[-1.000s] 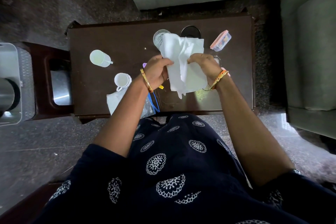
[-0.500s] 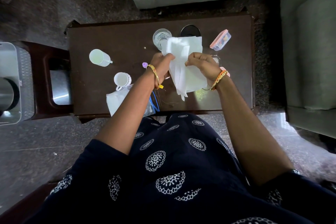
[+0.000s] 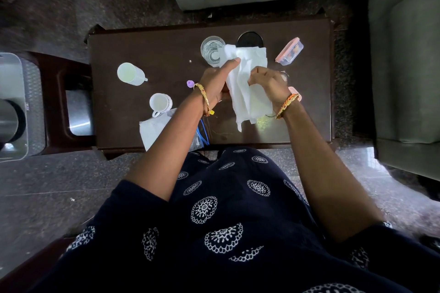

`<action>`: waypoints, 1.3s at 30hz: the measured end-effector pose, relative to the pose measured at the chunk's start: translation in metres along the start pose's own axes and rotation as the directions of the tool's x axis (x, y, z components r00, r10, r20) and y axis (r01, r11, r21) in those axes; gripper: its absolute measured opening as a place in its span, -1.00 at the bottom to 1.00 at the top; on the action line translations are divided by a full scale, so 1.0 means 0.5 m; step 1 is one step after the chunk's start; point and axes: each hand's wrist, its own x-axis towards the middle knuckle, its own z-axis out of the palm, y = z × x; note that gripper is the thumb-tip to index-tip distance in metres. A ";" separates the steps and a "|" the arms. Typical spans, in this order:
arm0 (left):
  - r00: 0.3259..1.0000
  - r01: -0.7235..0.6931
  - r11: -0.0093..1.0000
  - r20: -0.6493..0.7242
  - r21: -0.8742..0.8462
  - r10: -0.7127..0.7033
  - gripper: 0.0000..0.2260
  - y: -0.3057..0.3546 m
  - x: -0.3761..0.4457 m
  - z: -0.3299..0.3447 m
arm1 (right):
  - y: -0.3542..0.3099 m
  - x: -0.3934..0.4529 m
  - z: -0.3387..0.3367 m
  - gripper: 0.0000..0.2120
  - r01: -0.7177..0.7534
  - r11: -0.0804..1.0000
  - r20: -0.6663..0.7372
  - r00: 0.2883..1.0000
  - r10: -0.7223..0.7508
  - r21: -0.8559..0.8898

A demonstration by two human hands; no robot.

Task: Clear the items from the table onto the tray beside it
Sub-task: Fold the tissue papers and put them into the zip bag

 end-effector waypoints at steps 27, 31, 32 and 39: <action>0.995 0.053 0.998 -0.079 -0.021 -0.055 -0.73 -0.023 0.013 -0.009 | 0.035 0.001 -0.009 -0.79 -0.121 0.865 0.077 0.992 0.095 0.488; 0.996 0.047 0.996 -0.075 0.073 -0.042 -0.82 -0.033 0.016 -0.013 | 0.032 0.008 -0.009 -0.53 -0.058 0.925 0.018 0.998 0.055 0.375; 0.997 0.044 0.995 -0.075 0.087 -0.037 -0.81 -0.035 0.017 -0.014 | 0.029 0.010 -0.007 -0.42 -0.057 0.973 -0.036 0.997 0.066 0.224; 0.993 0.067 0.998 -0.100 0.000 -0.066 -0.76 -0.046 0.022 -0.036 | 0.035 0.019 -0.020 -0.38 -0.137 0.986 -0.239 0.965 0.110 -0.100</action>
